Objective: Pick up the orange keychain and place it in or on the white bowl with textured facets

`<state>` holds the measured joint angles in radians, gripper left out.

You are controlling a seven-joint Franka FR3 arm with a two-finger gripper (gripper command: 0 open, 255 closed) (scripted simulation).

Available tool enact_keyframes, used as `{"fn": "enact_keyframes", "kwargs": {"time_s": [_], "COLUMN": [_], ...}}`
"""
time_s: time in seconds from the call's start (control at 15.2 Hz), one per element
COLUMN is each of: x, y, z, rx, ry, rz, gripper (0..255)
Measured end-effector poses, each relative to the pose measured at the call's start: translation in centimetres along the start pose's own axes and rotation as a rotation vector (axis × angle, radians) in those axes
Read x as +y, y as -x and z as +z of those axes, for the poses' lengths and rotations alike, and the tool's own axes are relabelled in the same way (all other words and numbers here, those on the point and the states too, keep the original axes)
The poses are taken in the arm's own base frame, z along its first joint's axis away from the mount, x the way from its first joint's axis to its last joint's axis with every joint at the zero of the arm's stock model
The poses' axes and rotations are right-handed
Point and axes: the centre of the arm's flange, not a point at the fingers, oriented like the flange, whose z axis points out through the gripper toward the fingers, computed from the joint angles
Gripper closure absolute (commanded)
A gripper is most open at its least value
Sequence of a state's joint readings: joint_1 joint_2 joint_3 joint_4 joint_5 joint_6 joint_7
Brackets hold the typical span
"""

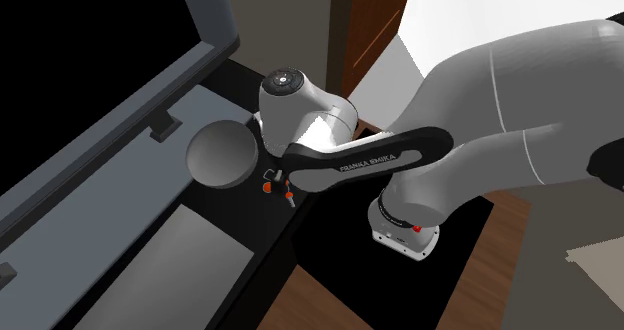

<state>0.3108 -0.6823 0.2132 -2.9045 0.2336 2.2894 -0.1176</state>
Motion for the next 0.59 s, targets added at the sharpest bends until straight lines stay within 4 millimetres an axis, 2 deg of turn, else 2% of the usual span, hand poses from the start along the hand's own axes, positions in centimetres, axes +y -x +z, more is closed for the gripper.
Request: {"fn": "enact_keyframes", "kwargs": {"time_s": [0.26,0.59], "x": [0.0,-0.1], "y": [0.0,0.0], "z": [2.0,2.4], "rx": [0.001,0.001], "ry": [0.000,0.000], "rz": [-0.001,-0.001], "gripper": [0,0]}}
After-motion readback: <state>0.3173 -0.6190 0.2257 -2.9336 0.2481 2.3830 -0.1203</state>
